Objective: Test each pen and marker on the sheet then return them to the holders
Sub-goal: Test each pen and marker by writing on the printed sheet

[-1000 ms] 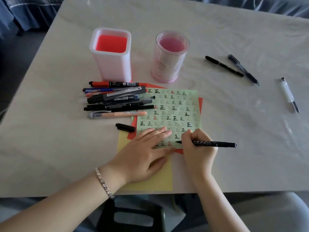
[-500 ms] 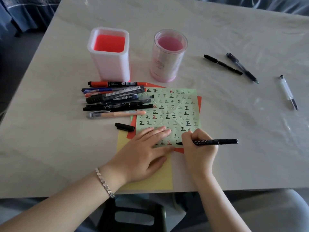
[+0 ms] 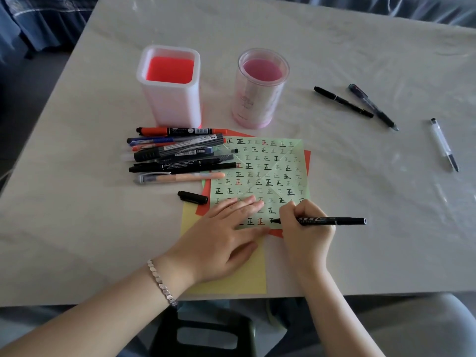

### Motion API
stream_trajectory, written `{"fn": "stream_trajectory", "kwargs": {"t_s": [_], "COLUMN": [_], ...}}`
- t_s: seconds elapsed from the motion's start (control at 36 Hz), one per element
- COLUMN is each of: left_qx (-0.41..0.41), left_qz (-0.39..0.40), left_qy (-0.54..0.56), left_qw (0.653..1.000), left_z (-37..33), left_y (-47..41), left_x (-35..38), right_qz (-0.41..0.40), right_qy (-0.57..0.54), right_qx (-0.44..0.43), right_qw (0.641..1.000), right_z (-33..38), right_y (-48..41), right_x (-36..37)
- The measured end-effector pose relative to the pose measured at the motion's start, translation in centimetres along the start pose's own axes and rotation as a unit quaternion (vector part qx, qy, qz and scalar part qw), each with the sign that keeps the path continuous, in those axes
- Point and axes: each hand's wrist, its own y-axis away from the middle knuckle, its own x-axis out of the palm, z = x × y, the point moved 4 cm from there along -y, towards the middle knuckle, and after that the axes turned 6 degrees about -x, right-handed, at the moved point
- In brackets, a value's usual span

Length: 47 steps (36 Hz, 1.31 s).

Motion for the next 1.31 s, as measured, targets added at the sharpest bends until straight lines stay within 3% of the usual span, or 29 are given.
{"fn": "stream_trajectory", "kwargs": {"t_s": [0.44,0.78,0.86,1.06,1.19,1.31], "left_qx": [0.002,0.01,0.012,-0.165,-0.199,-0.204], "left_qz": [-0.007,-0.006,-0.053,-0.176,-0.171,-0.174], "left_qy": [0.007,0.008,-0.001,-0.091,-0.127,-0.124], "left_qw": [1.0,1.0,0.999,0.966,0.957,0.955], "left_z": [0.1,-0.1,0.1,3.1,4.9,4.9], "left_y": [0.0,0.1,0.3,1.5,2.5,2.6], "left_x": [0.1,-0.1,-0.7,-3.9,-4.8,-5.1], "right_qz": [0.018,-0.059,-0.075,-0.053,0.008,0.024], "right_qy": [0.008,-0.022,-0.043,-0.043,-0.047,-0.14], "right_qx": [0.001,0.056,0.082,0.11,0.108,0.152], "right_qw": [1.0,0.996,0.993,0.992,0.993,0.978], "right_z": [0.1,0.0,0.2,0.6,1.2,2.3], "right_y": [0.1,-0.1,-0.2,-1.2,-1.7,-1.6], "right_x": [0.1,-0.9,-1.2,-3.3,-4.3,-4.3]}}
